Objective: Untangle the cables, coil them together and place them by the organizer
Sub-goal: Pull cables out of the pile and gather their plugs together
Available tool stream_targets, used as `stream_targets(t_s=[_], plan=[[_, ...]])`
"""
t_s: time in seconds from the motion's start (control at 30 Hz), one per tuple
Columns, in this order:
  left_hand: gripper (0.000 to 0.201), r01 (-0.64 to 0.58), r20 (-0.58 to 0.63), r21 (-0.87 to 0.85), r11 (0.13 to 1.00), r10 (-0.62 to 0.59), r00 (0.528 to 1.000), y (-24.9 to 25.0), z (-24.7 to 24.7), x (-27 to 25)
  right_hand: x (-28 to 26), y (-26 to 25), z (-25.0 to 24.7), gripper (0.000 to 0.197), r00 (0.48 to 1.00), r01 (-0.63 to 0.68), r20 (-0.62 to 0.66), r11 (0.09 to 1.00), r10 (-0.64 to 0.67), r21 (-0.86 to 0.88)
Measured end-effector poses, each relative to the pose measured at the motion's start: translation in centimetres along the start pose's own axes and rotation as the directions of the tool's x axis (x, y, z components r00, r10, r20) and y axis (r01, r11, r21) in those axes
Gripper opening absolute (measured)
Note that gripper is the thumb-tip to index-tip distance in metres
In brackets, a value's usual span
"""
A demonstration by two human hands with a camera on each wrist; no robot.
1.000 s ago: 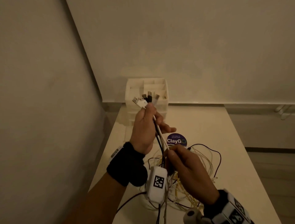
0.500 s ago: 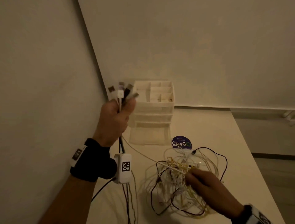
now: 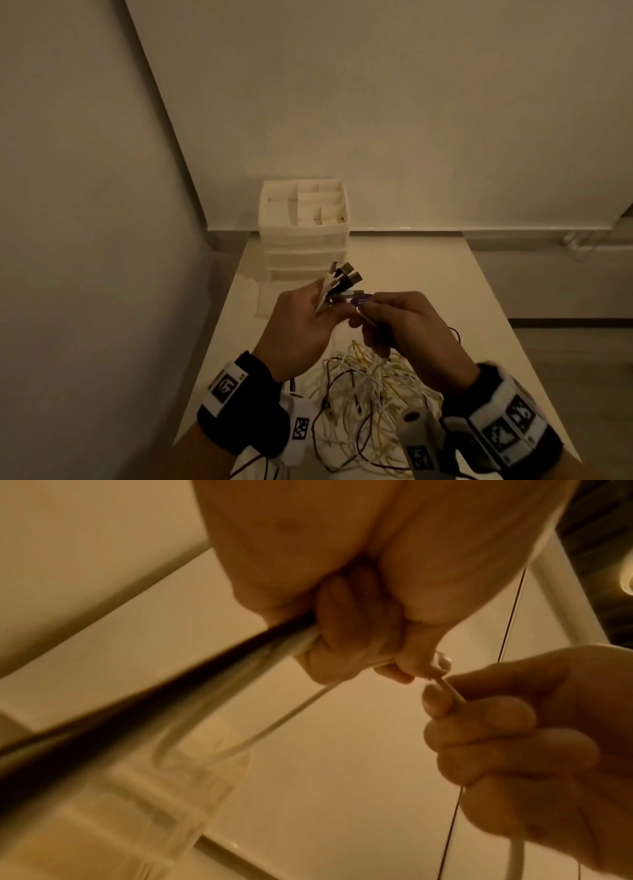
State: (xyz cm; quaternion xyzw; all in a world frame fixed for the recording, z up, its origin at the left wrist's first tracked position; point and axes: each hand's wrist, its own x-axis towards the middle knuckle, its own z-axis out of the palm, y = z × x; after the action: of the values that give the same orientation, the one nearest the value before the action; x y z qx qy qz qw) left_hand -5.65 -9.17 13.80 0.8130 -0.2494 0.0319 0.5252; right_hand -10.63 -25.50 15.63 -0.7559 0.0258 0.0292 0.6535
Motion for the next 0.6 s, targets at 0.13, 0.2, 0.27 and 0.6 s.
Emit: stream_targets(t_s=[0.13, 0.2, 0.27, 0.6], plan=[[0.016, -0.063, -0.140, -0.016, 0.998, 0.060, 0.988, 1.0, -2.0, 0.9, -1.0, 1.9, 1.2, 0.030, 0.976, 0.218, -0.021, 0.976, -0.219, -0.026], [0.007, -0.093, -0.230, -0.052, 0.994, 0.079, 0.970, 2.2, -3.5, 1.4, -1.3, 3.9, 1.7, 0.028, 0.964, 0.266, -0.015, 0.964, -0.267, -0.013], [0.028, -0.126, -0.415, -0.096, 0.987, 0.076, 0.907, 2.2, -5.5, 2.4, -1.2, 6.9, 2.1, 0.026, 0.972, 0.233, 0.020, 0.972, -0.233, -0.037], [0.026, 0.167, -0.623, 0.093, 0.982, -0.073, 0.779, -0.5, -7.5, 3.2, 0.1, 9.6, 1.1, 0.032, 0.986, 0.087, -0.132, 0.991, -0.101, -0.106]])
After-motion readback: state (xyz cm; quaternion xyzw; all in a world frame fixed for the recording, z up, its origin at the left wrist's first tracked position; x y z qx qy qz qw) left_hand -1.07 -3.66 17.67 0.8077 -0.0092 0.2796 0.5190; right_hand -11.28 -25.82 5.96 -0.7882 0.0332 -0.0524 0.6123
